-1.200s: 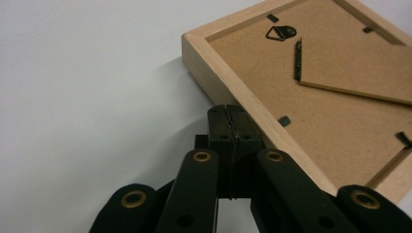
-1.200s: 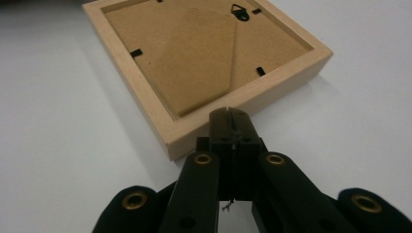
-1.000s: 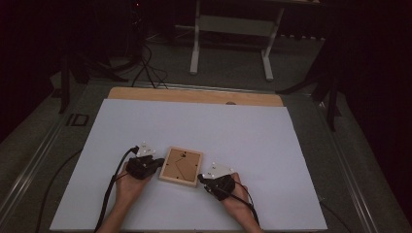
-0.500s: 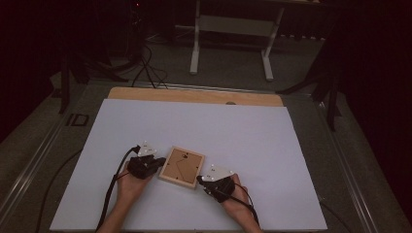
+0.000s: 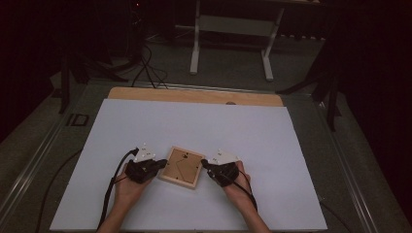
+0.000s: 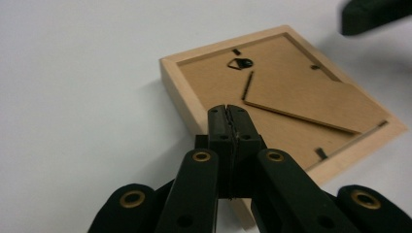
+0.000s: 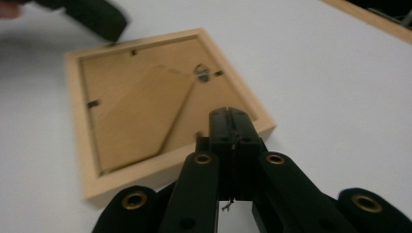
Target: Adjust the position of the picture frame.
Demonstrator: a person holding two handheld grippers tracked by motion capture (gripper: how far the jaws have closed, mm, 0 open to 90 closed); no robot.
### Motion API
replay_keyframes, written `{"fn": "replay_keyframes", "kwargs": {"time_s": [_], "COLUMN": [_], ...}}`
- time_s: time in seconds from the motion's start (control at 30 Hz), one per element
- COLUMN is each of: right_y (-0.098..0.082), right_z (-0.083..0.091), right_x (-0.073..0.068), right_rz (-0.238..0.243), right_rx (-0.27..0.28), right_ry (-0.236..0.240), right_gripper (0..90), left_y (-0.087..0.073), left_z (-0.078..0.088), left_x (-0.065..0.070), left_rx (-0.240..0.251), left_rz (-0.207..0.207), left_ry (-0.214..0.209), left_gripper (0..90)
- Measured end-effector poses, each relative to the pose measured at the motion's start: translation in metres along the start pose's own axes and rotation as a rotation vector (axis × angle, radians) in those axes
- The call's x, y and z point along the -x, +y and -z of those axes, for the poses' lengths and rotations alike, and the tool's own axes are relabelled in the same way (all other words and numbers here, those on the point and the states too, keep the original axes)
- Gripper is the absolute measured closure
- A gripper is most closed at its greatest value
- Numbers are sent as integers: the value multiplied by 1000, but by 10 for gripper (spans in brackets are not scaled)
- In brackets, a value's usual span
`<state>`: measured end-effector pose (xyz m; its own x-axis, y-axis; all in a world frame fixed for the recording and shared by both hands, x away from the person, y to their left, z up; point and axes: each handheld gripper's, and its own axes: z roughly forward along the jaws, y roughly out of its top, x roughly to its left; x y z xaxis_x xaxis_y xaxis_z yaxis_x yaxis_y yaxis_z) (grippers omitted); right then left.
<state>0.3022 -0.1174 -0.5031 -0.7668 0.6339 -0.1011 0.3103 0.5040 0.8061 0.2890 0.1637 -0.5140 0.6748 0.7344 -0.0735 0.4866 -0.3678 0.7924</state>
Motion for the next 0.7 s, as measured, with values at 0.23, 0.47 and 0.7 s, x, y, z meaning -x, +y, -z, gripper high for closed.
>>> {"fn": "replay_keyframes", "kwargs": {"time_s": [0.23,0.47,0.7], "right_y": [10,12,13], "right_z": [-10,-23,-36], "right_x": [13,22,28], "right_rz": [-22,-43,-57], "right_rx": [7,-11,-41], "right_ry": [-31,-51,-60], "right_gripper": [898,897,898], "left_y": [-5,-10,-16], "left_z": [9,11,10], "left_x": [6,18,32], "left_rx": [2,-18,-63], "left_rz": [-33,-68,-115], "left_ry": [-31,-64,-80], "left_gripper": [898,898,898]}}
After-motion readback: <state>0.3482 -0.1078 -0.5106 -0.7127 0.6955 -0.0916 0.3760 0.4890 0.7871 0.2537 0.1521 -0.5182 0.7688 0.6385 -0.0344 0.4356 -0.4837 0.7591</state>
